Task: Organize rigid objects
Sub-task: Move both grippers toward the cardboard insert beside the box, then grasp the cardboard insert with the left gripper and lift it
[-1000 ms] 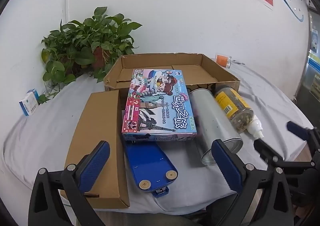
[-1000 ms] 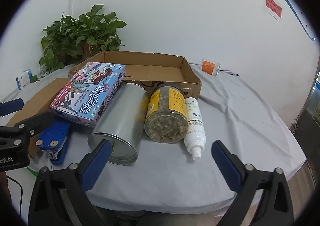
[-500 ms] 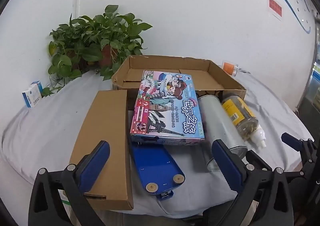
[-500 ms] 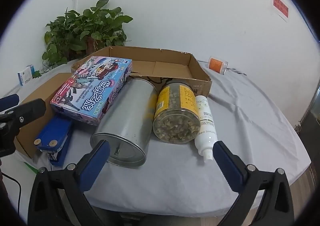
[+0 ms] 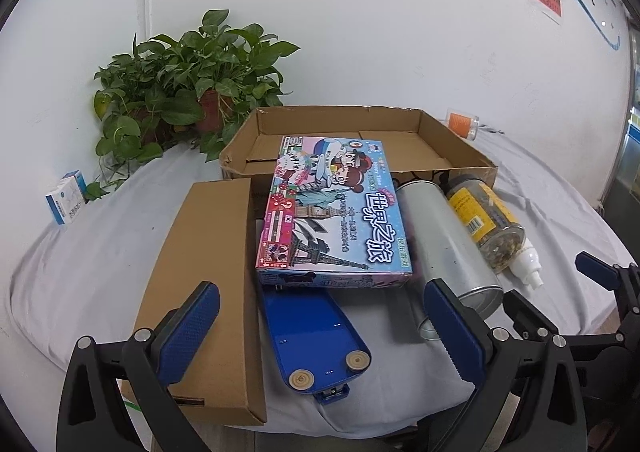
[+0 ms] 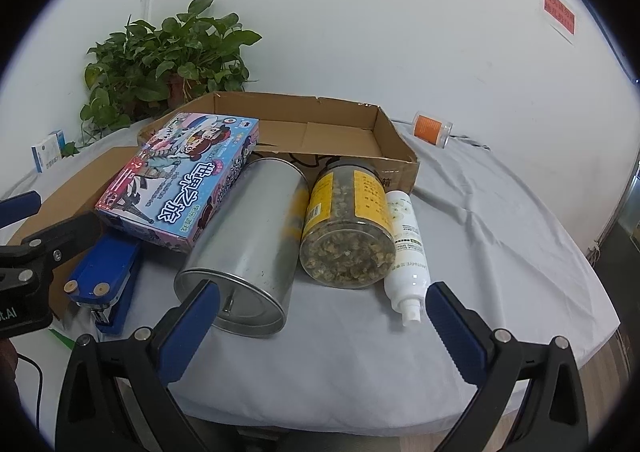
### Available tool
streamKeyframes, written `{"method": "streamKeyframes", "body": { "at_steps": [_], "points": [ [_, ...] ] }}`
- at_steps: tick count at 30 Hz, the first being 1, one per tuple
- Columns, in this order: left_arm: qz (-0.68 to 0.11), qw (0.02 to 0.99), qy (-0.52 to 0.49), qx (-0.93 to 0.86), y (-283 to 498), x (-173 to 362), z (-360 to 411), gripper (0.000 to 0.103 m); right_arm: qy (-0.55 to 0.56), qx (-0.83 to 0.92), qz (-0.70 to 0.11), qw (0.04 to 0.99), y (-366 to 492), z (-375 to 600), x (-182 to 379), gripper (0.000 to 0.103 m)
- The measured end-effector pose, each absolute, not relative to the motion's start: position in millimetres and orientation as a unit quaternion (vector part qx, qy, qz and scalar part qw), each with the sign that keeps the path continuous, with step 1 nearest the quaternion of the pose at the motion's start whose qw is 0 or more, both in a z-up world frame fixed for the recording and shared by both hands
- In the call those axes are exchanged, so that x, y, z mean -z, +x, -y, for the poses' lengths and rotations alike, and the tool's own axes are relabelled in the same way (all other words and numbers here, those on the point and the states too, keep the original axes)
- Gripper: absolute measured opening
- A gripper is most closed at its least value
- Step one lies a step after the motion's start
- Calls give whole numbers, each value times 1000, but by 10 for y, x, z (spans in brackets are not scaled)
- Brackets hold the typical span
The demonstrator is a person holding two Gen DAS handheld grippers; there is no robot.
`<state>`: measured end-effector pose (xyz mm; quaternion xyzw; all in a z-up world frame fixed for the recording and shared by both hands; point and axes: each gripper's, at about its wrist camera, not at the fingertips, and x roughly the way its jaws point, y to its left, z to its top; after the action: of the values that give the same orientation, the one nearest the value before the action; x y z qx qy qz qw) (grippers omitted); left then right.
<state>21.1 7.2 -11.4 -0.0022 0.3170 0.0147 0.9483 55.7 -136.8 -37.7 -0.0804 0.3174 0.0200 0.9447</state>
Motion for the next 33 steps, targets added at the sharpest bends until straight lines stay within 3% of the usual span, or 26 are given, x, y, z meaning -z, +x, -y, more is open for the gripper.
{"method": "streamKeyframes", "body": {
  "at_steps": [23,30,33],
  "points": [
    [-338,939,-55,-11,240,119,-698,102,-94,-39,-322,941,642,1133,395,102],
    [-361,924,-127,0,80,217,-1444,102,-108,-176,-296,933,416,607,229,102],
    [-373,909,-184,40,61,333,-1758,95,-133,-256,-287,914,269,242,192,102]
  ]
}}
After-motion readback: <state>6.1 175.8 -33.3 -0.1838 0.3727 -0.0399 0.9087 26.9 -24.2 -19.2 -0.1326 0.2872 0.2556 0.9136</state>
